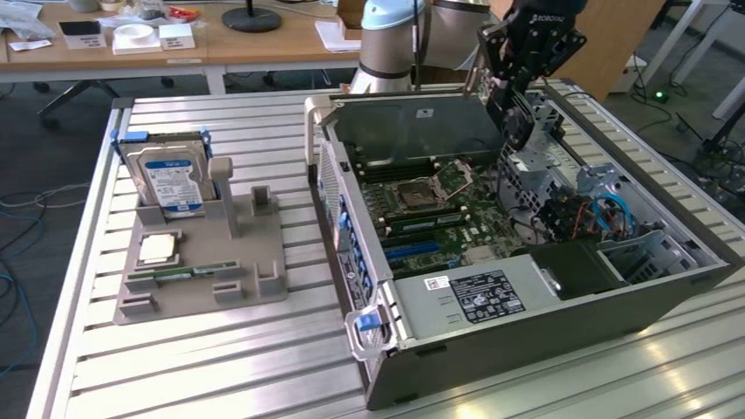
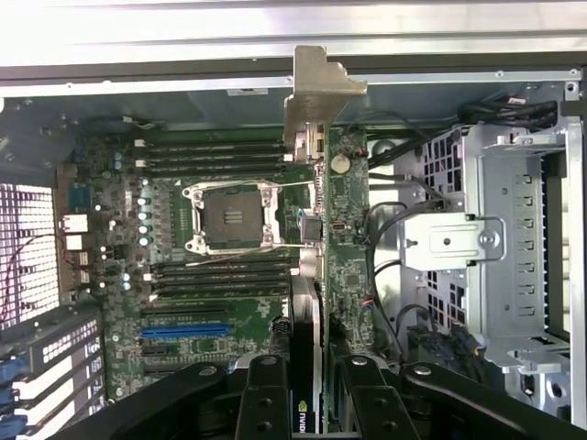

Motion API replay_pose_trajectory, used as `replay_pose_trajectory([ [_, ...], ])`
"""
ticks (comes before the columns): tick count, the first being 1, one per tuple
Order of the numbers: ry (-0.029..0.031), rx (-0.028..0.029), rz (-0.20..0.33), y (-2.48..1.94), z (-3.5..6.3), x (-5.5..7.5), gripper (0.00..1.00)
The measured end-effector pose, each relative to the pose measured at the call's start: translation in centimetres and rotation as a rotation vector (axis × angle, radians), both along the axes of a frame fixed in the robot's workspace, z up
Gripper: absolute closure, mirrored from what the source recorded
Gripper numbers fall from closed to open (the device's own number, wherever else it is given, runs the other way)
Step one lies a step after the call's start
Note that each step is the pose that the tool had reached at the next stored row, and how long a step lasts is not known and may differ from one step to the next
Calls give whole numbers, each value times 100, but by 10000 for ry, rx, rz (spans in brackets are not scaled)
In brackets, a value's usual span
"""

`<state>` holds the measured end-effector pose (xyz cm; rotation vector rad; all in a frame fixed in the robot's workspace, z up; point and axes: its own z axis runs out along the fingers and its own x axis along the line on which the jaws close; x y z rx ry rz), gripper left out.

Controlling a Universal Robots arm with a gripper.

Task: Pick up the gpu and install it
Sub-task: 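Pick up the gpu and move the gpu toward the slot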

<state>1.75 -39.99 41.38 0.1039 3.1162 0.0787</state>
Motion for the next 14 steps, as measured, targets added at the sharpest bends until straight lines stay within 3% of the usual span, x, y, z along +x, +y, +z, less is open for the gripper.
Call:
replay_pose_trajectory([
  [9,0,1,0,0,-1,159,74],
  [14,0,0,-1,0,-1,167,74],
])
